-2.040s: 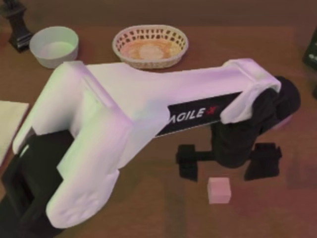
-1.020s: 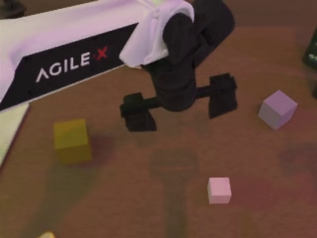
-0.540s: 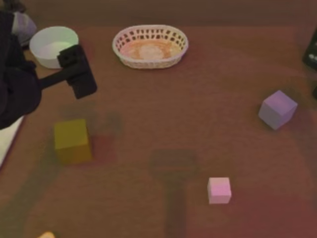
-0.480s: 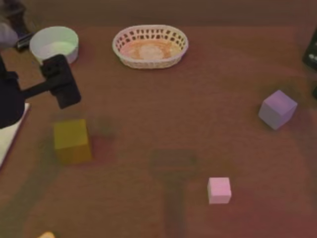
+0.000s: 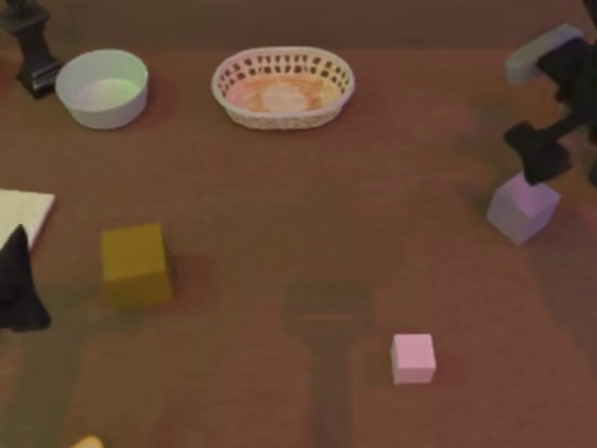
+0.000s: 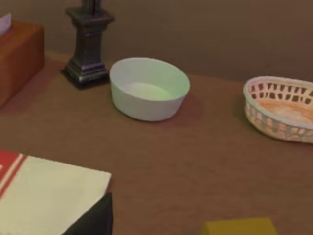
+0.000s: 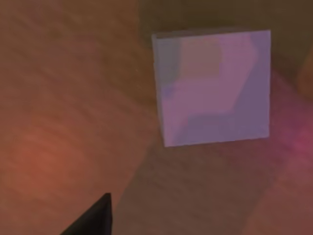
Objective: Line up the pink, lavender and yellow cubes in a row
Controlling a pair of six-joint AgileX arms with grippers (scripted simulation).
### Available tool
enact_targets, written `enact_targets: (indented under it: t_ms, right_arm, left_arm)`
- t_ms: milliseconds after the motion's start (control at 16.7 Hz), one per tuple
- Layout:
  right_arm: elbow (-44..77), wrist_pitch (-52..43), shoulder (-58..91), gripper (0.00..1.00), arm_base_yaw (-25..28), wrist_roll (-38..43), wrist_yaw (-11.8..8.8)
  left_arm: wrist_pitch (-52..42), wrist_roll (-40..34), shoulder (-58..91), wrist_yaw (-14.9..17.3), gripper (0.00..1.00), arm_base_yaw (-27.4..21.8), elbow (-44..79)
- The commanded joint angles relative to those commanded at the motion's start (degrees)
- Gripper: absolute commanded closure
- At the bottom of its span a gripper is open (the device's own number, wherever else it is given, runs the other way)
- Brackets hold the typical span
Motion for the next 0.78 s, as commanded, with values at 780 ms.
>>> enact_targets:
  t_ms: [780]
  right_arm:
    - [13.9,-7.09,14.62,0.0,0.79,-3.27,-0.22]
  left_arm:
    - [9.76,10.5,-15.24,0.97,0.0,5.73,-12.06]
